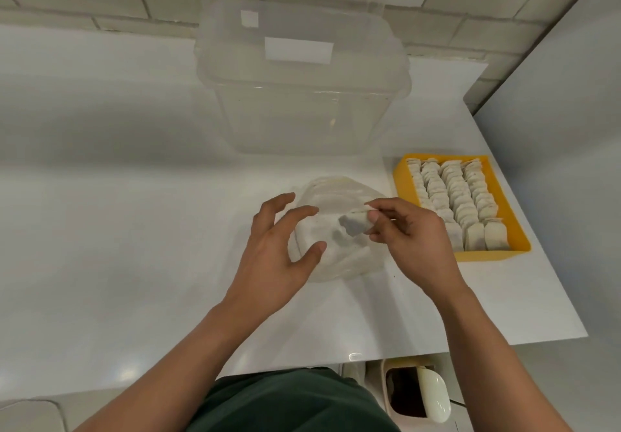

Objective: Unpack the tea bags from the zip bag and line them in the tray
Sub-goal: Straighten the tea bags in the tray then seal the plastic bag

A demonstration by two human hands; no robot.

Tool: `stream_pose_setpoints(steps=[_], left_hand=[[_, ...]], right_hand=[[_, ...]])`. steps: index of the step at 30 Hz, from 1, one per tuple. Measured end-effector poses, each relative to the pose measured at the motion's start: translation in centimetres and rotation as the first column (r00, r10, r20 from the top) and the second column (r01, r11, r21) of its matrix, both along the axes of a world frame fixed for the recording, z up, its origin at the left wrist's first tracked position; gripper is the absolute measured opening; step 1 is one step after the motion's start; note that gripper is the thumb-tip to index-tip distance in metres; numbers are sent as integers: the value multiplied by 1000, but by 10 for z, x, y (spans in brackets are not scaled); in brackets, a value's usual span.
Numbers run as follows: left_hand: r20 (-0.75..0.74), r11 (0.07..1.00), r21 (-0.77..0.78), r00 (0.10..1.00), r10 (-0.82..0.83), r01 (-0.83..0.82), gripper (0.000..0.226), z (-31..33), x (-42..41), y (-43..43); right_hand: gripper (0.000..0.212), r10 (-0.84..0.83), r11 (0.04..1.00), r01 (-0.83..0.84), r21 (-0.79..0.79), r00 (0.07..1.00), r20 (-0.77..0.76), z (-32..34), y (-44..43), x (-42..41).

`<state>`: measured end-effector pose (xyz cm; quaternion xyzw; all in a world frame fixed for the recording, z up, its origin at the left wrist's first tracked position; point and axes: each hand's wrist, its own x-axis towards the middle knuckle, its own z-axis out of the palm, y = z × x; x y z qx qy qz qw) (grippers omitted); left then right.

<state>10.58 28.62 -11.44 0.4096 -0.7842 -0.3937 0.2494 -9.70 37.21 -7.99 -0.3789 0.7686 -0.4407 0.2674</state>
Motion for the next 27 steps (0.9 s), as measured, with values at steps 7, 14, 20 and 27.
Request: stream_pose_setpoints(steps=[7,14,20,27], left_hand=[[-245,992,128,969,25,6,48,34,-12,-1],[-307,922,383,950,64,62,8,47,-23,-16],[-222,982,123,968,-116,146,15,67,-27,-35],[-389,902,391,921,-19,184,10,76,-47,-33]], right_hand=[[10,-72,970,162,-181,904,422,27,-7,14],[20,12,990,11,-138,987,161,23,-7,27],[7,90,983,-94,-155,996,-29,30,-10,15],[12,56,950,65,-305,927,371,34,-18,17]])
